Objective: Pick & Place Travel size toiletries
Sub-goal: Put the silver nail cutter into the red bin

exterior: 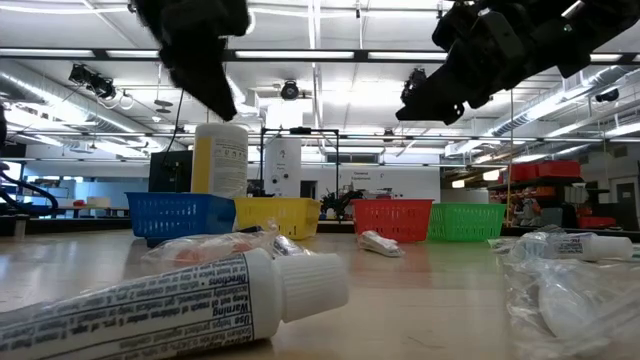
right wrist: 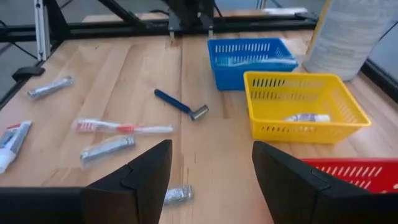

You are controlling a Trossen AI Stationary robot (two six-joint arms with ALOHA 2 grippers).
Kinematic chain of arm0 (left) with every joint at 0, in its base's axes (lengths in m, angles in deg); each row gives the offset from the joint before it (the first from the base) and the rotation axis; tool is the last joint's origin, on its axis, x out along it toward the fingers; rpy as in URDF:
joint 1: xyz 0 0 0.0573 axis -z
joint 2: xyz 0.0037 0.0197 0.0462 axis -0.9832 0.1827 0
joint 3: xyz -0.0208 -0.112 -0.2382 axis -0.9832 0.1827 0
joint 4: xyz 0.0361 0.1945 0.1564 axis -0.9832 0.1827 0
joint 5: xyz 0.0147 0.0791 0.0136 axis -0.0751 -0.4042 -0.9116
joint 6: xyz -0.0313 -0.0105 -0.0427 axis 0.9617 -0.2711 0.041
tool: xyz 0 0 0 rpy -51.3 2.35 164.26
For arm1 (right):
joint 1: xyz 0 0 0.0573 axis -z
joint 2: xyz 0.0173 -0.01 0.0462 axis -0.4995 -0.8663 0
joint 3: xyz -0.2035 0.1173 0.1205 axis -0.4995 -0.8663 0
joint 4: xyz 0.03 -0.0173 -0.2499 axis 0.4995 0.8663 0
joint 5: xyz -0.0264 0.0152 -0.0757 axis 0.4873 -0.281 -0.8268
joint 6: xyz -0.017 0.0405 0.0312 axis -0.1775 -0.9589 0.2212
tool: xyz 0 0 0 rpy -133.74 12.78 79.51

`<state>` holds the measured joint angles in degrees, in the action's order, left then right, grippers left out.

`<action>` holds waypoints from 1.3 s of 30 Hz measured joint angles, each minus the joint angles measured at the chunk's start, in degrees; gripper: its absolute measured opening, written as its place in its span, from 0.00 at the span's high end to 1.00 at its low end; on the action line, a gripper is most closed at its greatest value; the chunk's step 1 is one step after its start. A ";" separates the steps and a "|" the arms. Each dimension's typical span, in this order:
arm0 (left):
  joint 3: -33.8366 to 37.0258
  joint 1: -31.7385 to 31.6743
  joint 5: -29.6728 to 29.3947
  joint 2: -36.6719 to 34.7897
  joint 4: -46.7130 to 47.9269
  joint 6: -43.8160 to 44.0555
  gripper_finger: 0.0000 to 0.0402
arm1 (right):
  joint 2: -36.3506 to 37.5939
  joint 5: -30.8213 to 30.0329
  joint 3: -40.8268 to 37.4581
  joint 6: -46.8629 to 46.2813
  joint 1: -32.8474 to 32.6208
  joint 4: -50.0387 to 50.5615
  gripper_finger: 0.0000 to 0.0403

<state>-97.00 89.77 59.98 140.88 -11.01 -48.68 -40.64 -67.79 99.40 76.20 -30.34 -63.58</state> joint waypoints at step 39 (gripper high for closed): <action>23.59 4.50 -7.18 -1.43 -52.06 -5.48 0.59 | 0.00 0.13 0.00 -6.54 -0.07 0.69 0.42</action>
<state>-73.41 94.26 52.80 139.45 -63.07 -54.16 -40.64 -67.66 99.40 69.67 -30.41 -62.89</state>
